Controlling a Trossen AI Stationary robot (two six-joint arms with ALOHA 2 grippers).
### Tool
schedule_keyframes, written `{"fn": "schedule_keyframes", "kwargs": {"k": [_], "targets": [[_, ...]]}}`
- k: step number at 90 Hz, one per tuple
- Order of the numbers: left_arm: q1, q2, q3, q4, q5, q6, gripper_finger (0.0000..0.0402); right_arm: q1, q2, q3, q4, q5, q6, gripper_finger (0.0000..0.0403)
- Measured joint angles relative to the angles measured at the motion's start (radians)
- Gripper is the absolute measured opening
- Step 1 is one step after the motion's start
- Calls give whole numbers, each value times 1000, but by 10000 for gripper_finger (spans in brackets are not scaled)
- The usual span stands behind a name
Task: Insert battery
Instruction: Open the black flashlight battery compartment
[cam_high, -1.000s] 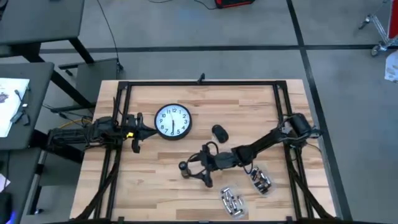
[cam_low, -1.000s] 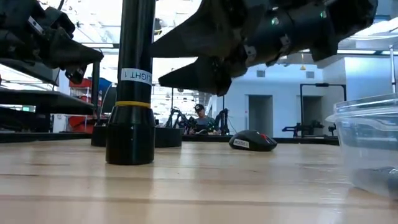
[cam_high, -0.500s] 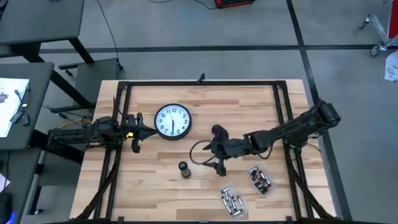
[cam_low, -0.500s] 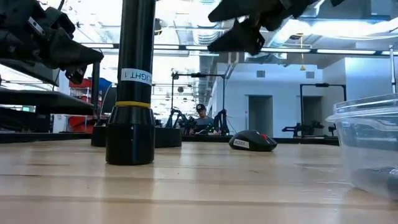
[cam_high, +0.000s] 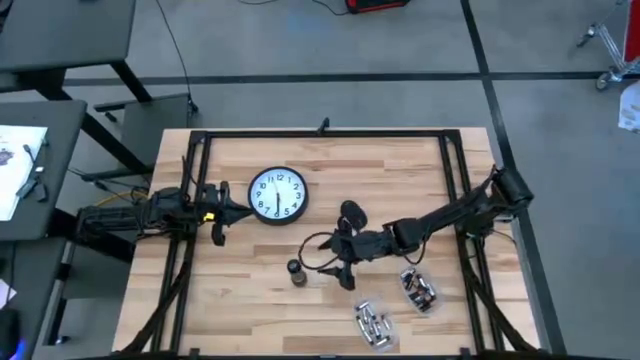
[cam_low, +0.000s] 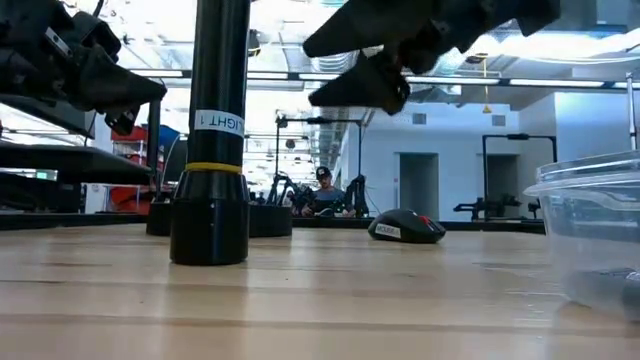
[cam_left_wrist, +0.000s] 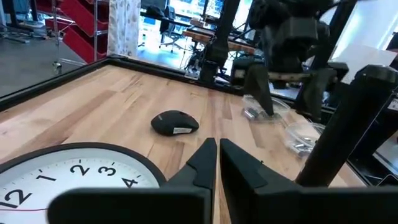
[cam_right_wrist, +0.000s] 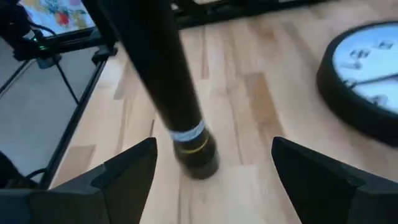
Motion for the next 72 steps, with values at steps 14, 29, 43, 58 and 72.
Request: {"fn": "schedule_keyframes", "kwargs": {"k": [14,29,43,58,72], "targets": [[0,0,0,0,0,0,0,20,59,0,35,-18,-2,304],[0,0,0,3,0,0,0,23,165,2,243,-19,-3,304],[0,0,0,3,0,0,0,19,242,47,293,-16,-9,304],[0,0,0,4,0,0,0,14,301,128,299,-17,-58,304],[0,0,0,5,0,0,0,3,345,198,301,-17,-80,304]]}}
